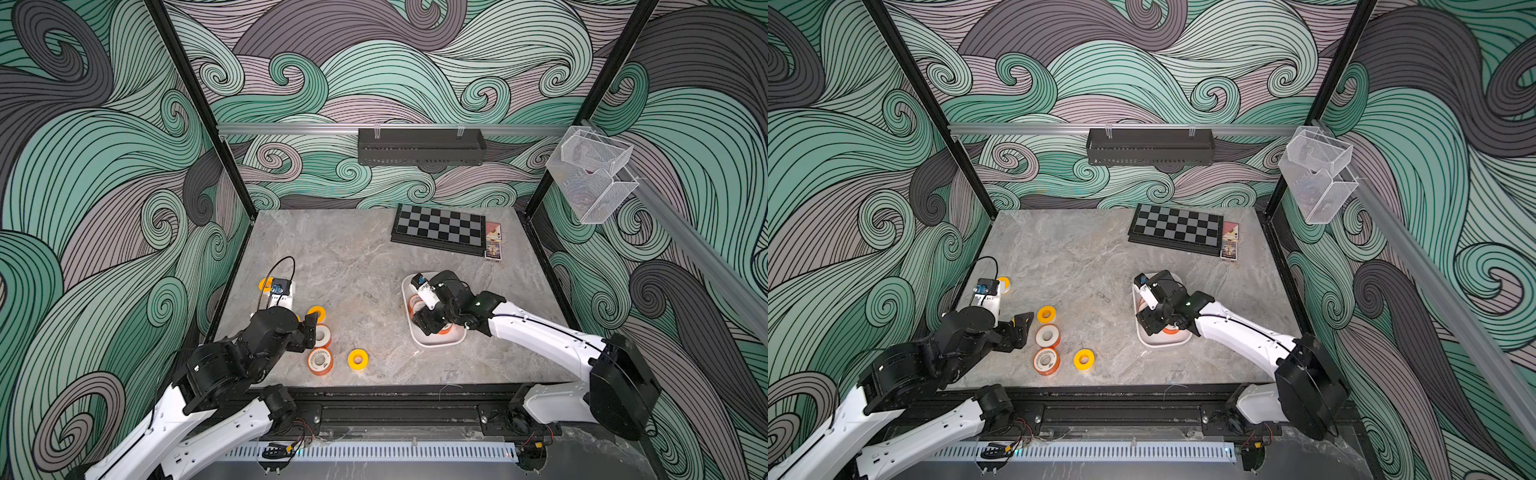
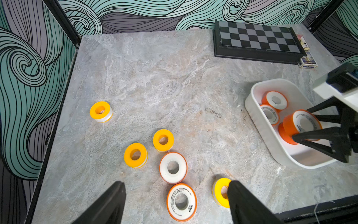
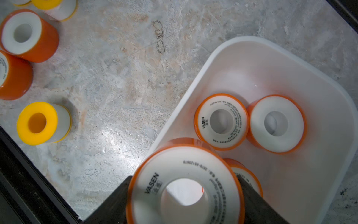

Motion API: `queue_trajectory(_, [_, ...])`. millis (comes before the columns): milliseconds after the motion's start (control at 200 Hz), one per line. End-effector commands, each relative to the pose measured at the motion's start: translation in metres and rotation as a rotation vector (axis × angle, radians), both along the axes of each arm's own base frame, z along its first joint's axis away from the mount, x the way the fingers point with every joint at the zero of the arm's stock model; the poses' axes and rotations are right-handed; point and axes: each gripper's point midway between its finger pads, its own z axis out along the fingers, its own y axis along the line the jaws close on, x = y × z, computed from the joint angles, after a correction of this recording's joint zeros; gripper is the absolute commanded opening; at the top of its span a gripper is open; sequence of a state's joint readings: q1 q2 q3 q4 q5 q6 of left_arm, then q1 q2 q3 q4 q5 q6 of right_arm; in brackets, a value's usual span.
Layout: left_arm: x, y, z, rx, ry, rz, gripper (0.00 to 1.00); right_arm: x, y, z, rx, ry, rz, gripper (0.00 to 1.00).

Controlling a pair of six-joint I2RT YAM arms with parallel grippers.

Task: Put the sealing tape into the storage box
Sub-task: Place the sealing tape in the storage box.

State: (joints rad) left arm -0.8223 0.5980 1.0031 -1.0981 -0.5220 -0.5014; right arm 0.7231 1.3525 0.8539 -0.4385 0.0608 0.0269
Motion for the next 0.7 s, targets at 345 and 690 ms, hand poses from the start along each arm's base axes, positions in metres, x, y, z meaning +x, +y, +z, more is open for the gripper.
queue_trajectory(345, [0.0, -0.004, 0.0, -0.016, -0.006, -0.018, 0.86, -0.016, -0.005, -0.023, -0.062, -0.01, 0.188, 0.81])
queue_trajectory(690, [0.0, -0.005, 0.0, -0.015, -0.002, -0.025, 0.86, -0.019, -0.002, -0.023, -0.06, -0.066, 0.299, 0.85])
